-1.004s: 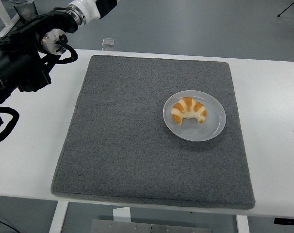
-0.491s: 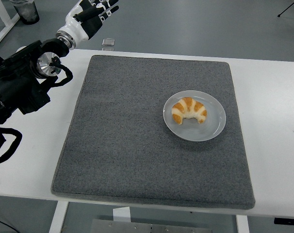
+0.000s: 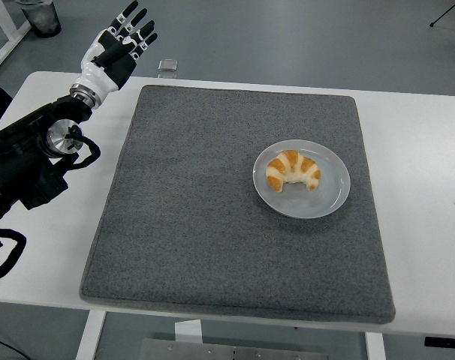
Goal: Place the bread on the plate
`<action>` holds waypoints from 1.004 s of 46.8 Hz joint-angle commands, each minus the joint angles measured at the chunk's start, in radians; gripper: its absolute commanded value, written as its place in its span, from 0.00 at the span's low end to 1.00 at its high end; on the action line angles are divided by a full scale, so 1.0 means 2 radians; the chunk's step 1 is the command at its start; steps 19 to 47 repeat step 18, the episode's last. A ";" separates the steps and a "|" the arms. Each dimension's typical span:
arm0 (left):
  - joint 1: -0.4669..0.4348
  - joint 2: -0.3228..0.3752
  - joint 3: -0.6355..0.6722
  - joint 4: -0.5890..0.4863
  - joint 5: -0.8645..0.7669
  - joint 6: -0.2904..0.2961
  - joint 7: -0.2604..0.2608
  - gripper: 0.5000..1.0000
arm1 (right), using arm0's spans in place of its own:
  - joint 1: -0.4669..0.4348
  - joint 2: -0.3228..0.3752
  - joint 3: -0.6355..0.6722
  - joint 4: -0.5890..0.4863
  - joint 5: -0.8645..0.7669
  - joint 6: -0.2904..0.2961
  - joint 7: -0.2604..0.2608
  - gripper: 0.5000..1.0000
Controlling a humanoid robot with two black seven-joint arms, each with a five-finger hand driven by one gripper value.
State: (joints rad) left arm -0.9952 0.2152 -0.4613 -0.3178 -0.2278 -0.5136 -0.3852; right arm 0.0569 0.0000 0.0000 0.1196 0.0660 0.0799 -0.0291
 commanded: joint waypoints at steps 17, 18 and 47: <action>0.015 -0.006 0.002 0.002 0.000 0.000 0.000 0.98 | 0.000 0.000 -0.001 0.010 0.000 0.000 0.001 0.90; 0.016 -0.006 0.002 0.002 0.000 0.001 0.000 0.98 | 0.000 0.000 0.000 0.010 -0.001 0.000 0.001 0.90; 0.016 -0.006 0.002 0.002 0.000 0.001 0.000 0.98 | 0.000 0.000 0.000 0.010 -0.001 0.000 0.001 0.90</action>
